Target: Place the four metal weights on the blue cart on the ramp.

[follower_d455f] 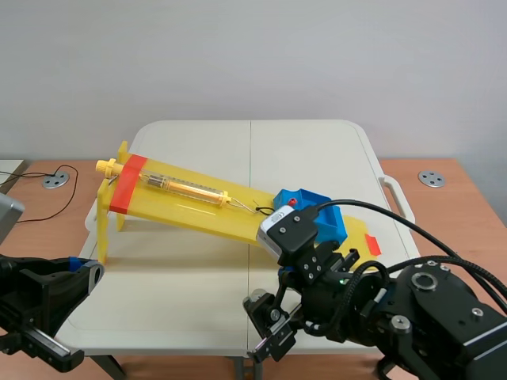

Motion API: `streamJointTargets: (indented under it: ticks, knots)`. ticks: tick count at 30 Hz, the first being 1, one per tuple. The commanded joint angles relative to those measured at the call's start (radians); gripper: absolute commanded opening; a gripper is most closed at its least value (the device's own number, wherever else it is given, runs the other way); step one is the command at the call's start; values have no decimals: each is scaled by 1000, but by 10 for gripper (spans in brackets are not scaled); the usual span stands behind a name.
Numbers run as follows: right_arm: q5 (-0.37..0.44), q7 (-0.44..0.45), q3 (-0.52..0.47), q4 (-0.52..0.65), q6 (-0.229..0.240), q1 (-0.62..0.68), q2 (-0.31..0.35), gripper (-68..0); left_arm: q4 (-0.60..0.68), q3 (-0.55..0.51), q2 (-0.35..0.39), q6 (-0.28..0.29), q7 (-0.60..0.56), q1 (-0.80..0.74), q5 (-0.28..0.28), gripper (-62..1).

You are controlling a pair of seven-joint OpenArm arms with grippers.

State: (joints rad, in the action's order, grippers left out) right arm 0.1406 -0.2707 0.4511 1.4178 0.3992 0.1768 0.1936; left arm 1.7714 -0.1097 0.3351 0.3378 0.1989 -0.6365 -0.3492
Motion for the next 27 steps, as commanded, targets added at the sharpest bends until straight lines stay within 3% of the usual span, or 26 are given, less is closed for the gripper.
streamJointTargets:
  ticks: [1, 4, 17, 27]
  knots:
    - [23, 105, 2, 59, -25, -77, -14, -309, 55, -1, -8, 17, -101, 6, -74, -582]
    - [19, 108, 3, 53, -25, -81, -23, -344, 55, -1, -8, 17, -101, 6, -74, -582]
    - [-16, 127, 34, -71, -25, -164, -75, -344, 55, -1, -8, 17, -101, 6, -74, -582]
    - [-33, 127, 80, -102, -26, -178, -86, -344, 55, -1, -8, 17, -101, 6, -74, -582]
